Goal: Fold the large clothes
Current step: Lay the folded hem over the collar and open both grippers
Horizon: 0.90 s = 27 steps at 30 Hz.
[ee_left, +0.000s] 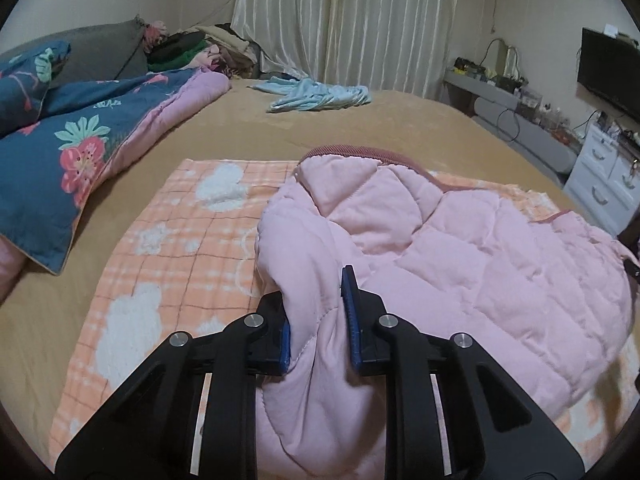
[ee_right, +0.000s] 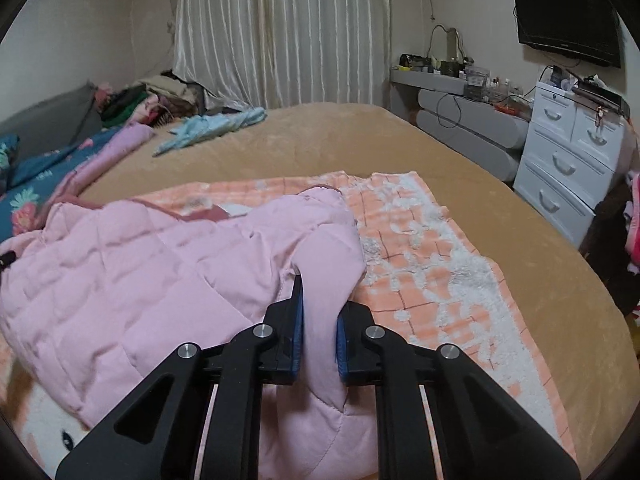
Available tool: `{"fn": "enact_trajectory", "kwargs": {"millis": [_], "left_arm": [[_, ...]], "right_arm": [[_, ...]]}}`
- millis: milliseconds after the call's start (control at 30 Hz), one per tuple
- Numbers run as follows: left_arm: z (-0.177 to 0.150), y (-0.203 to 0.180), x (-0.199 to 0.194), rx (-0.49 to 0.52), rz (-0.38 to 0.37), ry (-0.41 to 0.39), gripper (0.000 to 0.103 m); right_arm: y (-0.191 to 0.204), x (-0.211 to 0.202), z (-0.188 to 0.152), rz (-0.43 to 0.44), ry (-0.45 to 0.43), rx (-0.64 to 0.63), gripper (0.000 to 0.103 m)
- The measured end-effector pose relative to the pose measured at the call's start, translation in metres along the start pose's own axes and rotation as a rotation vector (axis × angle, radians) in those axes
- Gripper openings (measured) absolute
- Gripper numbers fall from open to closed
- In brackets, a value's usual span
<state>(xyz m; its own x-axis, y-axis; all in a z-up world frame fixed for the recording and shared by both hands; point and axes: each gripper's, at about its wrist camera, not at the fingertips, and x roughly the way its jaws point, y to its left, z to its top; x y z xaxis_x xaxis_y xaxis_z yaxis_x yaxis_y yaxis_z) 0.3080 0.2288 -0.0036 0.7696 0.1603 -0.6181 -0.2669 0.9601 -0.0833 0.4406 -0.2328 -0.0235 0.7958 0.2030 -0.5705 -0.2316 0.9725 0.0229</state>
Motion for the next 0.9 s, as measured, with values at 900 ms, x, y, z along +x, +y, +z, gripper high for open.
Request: {"fn": "enact_trajectory", "kwargs": {"millis": [900], "left_arm": [[-0.002,-0.002,0.066,0.0,0.067,0.099,0.013]], "right_arm": [[-0.002,0.075,-0.024,-0.056,0.196,0.01,0.015]]}}
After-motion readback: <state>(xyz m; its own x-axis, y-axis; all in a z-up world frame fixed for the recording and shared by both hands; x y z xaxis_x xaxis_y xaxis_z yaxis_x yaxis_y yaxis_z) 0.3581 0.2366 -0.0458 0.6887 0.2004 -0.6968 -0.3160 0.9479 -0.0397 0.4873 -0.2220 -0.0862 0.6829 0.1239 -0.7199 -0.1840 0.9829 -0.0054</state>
